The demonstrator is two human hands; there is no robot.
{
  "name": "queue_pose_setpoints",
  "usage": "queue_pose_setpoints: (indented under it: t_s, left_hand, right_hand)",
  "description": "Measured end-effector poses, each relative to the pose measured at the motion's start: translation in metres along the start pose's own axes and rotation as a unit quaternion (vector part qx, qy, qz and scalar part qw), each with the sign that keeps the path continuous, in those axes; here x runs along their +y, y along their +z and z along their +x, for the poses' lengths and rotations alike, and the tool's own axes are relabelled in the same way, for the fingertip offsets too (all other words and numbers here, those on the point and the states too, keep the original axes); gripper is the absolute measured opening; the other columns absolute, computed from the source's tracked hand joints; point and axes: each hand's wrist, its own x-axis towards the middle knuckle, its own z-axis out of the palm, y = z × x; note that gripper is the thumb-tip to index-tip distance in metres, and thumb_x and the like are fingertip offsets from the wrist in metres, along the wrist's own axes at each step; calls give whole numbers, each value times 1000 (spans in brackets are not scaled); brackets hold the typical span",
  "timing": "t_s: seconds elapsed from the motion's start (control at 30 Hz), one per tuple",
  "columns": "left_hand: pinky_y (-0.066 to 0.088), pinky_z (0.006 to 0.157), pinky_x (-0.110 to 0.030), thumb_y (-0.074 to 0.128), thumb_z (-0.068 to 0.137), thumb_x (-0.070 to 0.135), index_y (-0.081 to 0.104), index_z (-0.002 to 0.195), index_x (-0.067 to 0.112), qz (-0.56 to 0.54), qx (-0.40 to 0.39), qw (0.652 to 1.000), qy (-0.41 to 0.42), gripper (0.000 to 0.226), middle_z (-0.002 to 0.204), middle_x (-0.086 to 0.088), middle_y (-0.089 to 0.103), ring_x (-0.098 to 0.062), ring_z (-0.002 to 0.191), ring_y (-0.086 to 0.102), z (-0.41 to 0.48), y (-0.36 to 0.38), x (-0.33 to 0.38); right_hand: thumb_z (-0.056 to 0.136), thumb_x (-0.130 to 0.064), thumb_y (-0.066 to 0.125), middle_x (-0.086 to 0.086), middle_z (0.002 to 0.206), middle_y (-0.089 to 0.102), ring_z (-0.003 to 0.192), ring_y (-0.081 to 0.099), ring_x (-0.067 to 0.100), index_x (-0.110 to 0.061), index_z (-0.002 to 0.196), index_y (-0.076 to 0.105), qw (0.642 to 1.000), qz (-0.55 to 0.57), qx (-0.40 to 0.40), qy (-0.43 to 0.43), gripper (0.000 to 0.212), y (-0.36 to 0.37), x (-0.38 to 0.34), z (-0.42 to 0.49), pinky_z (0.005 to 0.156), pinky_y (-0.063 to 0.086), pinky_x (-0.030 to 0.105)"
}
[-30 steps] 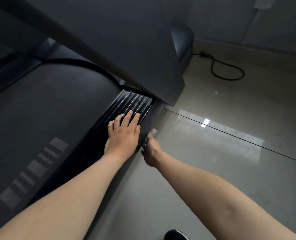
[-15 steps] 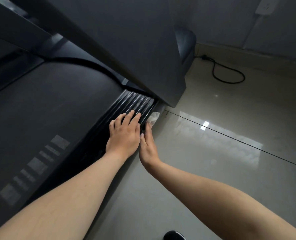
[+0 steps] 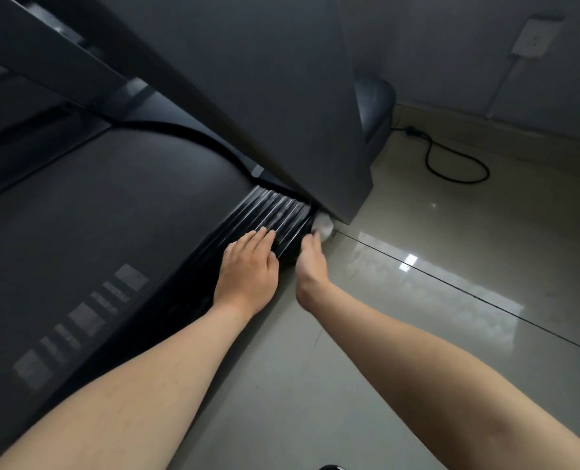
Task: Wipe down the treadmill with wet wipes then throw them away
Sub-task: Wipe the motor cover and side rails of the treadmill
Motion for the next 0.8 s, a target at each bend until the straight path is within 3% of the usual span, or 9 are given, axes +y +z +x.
queue_pose_setpoints:
  t_s: [0.1,0.2,0.27,0.37,0.53,0.6,0.7,0.8]
  left_hand:
    - [26,120,-41,45,103,23,50,148,15,-22,45,998,-36,45,154,-2,48,-19,145,37,-10,-7,-1]
    - [26,118,-42,48,102,28,49,148,17,-6,47,996,-74,48,155,-1,46,-20,144,36,-24,-11,-7]
    - [23,120,-41,45,103,33,44,151,19,9,31,996,-80,50,159,0,40,-20,146,31,-32,-13,-13]
    - [16,121,-42,38,105,39,36,155,23,33,1,997,-72,53,164,0,31,-20,148,24,-34,-15,-13]
    - [7,125,-46,30,103,53,17,161,28,89,-68,992,-62,64,169,-2,11,-23,153,9,-36,-17,-7]
    - [5,125,-45,32,103,54,11,162,27,114,-83,988,-56,68,170,-3,5,-24,154,5,-40,-15,-7]
    - [9,124,-46,38,102,52,18,161,23,110,-72,990,-52,69,169,-6,11,-25,154,11,-42,-16,-8]
    - [14,123,-47,47,100,45,29,159,16,95,-67,992,-45,68,167,-8,21,-28,152,19,-42,-17,-11]
  right_hand:
    - [110,-32,22,-2,169,2,155,6,16,-28,162,2,974,-184,-34,-126,55,-4,-16,2,126,9,36]
    - [110,-31,25,0,169,-4,155,-9,17,-20,162,11,884,-401,-71,-231,55,-11,3,-6,127,1,36]
    - [110,-33,26,-5,169,1,154,-13,17,-22,161,18,822,-486,-110,-276,53,-15,14,-14,126,-2,36]
    - [110,-37,26,-10,168,9,154,-6,9,-28,160,24,775,-549,-108,-293,51,-21,2,-8,125,-3,39]
    - [109,-38,22,-3,170,3,156,-4,18,-27,161,13,825,-527,-32,-202,54,-17,-17,22,124,2,48]
    - [109,-33,26,1,169,8,156,0,21,-23,160,20,836,-505,-21,-213,53,-11,-15,14,125,8,49]
    - [108,-27,33,-2,168,18,156,1,19,-22,156,35,842,-476,-45,-248,48,-4,-6,-6,125,9,46]
    - [107,-25,42,-8,164,28,154,4,8,-24,151,45,824,-473,-101,-295,45,-5,11,-23,125,11,33]
